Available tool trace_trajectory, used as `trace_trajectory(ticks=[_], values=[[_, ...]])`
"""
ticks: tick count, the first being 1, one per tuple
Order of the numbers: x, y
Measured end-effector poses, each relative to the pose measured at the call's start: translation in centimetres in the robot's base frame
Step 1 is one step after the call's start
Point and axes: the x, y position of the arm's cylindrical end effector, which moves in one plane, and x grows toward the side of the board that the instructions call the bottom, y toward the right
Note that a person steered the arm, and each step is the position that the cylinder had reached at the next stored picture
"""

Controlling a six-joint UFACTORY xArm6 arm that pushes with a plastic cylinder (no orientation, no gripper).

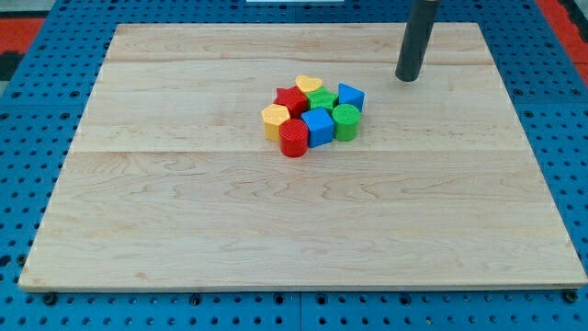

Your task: Point at the red circle

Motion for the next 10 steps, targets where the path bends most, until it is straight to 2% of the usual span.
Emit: trace_trajectory(ticks=[8, 9, 10], values=[[0.4, 0.3], [5.1, 0.8], [13.3, 0.8]])
